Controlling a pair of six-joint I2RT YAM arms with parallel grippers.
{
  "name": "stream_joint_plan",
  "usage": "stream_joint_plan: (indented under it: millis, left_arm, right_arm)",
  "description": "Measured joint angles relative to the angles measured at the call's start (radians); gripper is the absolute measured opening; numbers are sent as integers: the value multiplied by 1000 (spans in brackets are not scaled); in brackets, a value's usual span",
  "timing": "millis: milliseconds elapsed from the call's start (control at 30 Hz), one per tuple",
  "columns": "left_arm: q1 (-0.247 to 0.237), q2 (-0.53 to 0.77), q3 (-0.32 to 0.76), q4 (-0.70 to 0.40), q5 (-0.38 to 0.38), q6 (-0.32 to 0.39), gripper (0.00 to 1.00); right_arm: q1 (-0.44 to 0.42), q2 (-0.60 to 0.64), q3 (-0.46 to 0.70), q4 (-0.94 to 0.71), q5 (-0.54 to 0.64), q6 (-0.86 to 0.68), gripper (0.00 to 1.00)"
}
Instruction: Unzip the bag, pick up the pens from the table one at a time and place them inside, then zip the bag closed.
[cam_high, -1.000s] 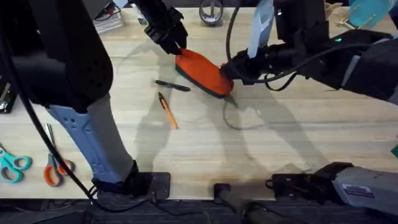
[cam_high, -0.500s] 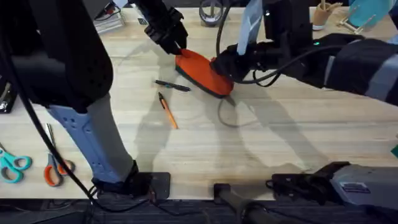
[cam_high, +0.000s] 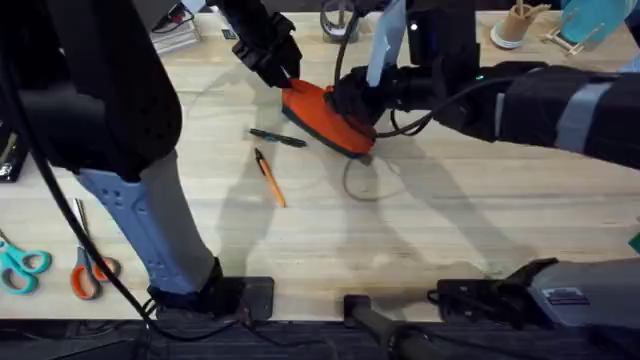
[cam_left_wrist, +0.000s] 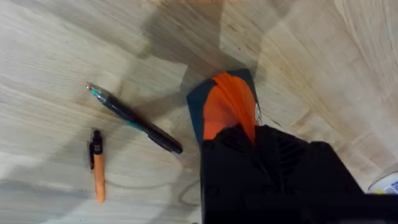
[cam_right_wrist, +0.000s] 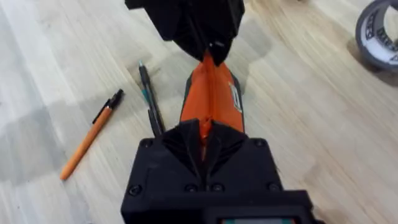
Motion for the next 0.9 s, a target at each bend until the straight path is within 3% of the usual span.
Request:
stream_joint_plan:
  millis: [533,900]
  left_arm:
    - [0,0,0,0,0,0,42]
    - [0,0,0,0,0,0,42]
  right_arm:
    - [43,122,1,244,0,0,31]
    - [47,147,2,313,1,0,31]
